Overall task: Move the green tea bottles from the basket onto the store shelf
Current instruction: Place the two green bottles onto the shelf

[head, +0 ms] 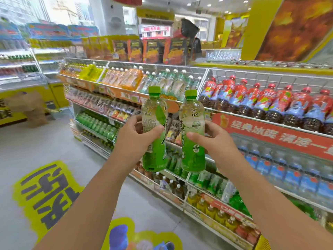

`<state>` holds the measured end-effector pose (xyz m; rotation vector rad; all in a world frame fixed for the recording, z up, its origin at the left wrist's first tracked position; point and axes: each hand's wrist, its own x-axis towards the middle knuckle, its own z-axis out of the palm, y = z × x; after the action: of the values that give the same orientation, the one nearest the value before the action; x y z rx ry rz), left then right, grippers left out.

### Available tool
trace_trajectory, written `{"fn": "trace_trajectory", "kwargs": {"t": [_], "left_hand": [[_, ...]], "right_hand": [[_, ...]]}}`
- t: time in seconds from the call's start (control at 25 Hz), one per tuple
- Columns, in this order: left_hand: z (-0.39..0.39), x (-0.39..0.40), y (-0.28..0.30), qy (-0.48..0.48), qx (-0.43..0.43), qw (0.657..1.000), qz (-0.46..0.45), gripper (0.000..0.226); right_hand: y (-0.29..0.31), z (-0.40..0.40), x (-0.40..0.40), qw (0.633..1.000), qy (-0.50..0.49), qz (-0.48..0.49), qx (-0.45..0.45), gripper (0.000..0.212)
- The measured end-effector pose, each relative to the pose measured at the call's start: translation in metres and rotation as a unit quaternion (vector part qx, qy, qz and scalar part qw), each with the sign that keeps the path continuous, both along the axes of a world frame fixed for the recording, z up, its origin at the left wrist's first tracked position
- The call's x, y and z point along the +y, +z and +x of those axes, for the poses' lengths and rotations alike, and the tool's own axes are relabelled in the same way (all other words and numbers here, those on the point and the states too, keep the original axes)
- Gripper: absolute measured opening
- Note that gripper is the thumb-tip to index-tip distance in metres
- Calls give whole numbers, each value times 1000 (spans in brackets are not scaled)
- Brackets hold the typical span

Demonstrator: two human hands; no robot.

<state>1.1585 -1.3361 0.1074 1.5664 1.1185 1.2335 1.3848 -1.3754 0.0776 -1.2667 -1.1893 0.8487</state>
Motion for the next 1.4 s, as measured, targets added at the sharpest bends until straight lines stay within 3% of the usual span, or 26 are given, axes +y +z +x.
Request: {"fn": "trace_trajectory", "kwargs": {"t": [0.28, 0.64, 0.88, 0.96, 1.16, 1.4], "left_hand": [[-47, 103, -11, 23, -8, 1000, -8, 31], [-64, 263, -13, 43, 14, 999, -2, 29], [-70, 356, -26, 9, 16, 1000, -8, 30], [-77, 390, -31, -20, 19, 1000, -10, 39], [-103, 477, -28, -98, 26, 995, -12, 48], [-114, 544, -29, -184, 22, 983, -14, 44]], "right_hand": [[-1, -39, 107, 1000, 12, -9, 20, 44], [1, -60, 266, 999, 28, 7, 33, 37], [-5, -73, 341, 1000, -16, -6, 17, 37], [-10, -82, 364, 999, -37, -8, 11, 41], [-20, -114, 417, 990, -142, -24, -5, 84], [-23, -147, 443, 976, -217, -34, 10, 67]]}}
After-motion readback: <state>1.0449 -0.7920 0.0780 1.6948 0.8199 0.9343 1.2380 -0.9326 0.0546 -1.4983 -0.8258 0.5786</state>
